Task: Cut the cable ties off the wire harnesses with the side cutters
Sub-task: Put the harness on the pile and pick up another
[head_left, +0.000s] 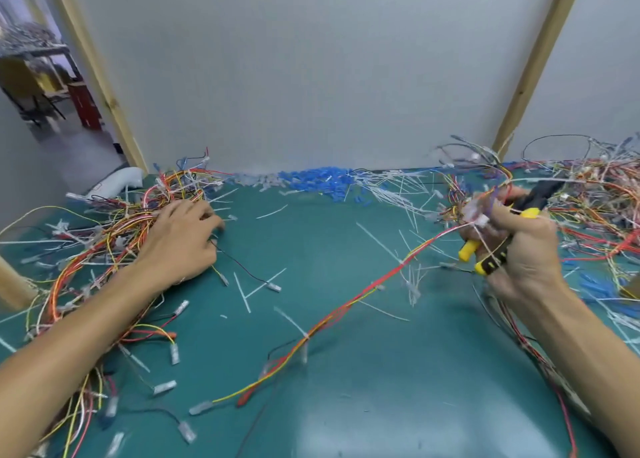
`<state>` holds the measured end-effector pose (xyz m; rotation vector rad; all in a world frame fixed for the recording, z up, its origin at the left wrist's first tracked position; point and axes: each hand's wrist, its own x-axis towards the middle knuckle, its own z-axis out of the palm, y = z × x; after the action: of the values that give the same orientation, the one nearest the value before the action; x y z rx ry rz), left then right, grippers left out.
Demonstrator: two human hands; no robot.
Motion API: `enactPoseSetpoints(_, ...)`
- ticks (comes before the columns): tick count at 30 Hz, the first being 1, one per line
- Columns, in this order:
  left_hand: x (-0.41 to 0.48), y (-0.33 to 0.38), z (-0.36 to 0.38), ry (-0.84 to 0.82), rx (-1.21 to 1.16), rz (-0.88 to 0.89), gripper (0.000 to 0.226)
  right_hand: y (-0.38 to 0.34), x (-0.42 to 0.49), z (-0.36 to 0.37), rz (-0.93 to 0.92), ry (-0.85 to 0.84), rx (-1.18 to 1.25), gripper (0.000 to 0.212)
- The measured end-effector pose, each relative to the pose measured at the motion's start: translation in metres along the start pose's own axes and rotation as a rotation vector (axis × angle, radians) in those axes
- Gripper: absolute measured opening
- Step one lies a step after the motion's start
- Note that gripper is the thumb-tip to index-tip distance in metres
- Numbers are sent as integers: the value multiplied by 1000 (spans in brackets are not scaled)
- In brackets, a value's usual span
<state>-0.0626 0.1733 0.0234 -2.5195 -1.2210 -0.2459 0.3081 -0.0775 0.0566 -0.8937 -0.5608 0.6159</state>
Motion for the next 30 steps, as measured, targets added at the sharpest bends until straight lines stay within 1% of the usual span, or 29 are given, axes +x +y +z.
enactPoseSetpoints(2, 2, 3, -6, -64, -6, -6, 40, 3, 1, -2, -24, 9, -72, 23)
enactPoseSetpoints(3, 4, 5, -12, -137, -12, -13, 48, 6, 0, -1, -28, -1, -105, 26)
enactPoseSetpoints(5, 4, 16, -28, -334, -55, -27, 71, 13, -2, 2, -28, -31, -125, 33)
enactPoseSetpoints(6, 5, 24, -36, -406, -98, -26, 83, 15, -4, 4, -30, -49, -137, 36)
enactPoseSetpoints(7, 4, 34, -44, -440, -141, -13, 89, 17, -5, 5, -39, -75, -167, 36)
enactPoseSetpoints(8, 3, 46, -52, -430, -181, 19, 90, 17, -7, 6, -51, -113, -210, 36)
enactPoseSetpoints(9, 0, 59, -61, -384, -214, 76, 84, 18, -8, 6, -62, -160, -247, 37)
enactPoseSetpoints(10, -4, 72, -67, -333, -244, 159, 72, 18, -10, 7, -69, -205, -259, 39)
enactPoseSetpoints(11, -11, 85, -75, -329, -286, 235, 56, 18, -11, 7, -69, -232, -252, 41)
enactPoseSetpoints(12, -18, 98, -83, -387, -337, 298, 46, 17, -11, 8, -69, -239, -243, 44)
enactPoseSetpoints(13, -26, 109, -90, -476, -372, 352, 46, 16, -11, 8, -72, -228, -237, 45)
enactPoseSetpoints(14, -34, 119, -93, -550, -359, 406, 48, 15, -11, 7, -74, -211, -234, 46)
enactPoseSetpoints(15, -41, 127, -94, -564, -275, 470, 46, 14, -11, 6, -73, -198, -231, 46)
enactPoseSetpoints(17, -44, 137, -94, -466, -126, 584, 33, 14, -11, 6, -68, -191, -228, 46)
enactPoseSetpoints(18, -42, 141, -94, -464, -166, 611, 25, 15, -11, 6, -67, -189, -230, 47)
enactPoseSetpoints(19, -39, 142, -94, -508, -294, 624, 18, 16, -11, 6, -68, -186, -232, 47)
enactPoseSetpoints(20, -34, 143, -94, -579, -492, 597, 15, 16, -10, 7, -71, -184, -232, 47)
enactPoseSetpoints(22, -24, 139, -98, -679, -995, 442, 17, 17, -6, 6, -78, -179, -236, 45)
enactPoseSetpoints(23, -18, 138, -100, -666, -1235, 358, 17, 17, -5, 5, -82, -171, -252, 43)
enactPoseSetpoints(25, -5, 137, -105, -500, -1596, 200, 13, 18, -2, 2, -89, -145, -294, 42)
enactPoseSetpoints(26, 2, 138, -107, -396, -1725, 118, 15, 20, -1, 1, -86, -140, -307, 43)
enactPoseSetpoints(28, 16, 142, -106, -246, -1887, -22, 23, 24, -2, 0, -78, -154, -320, 46)
enactPoseSetpoints(30, 24, 146, -99, -203, -1976, -109, 30, 28, -4, 1, -75, -190, -336, 47)
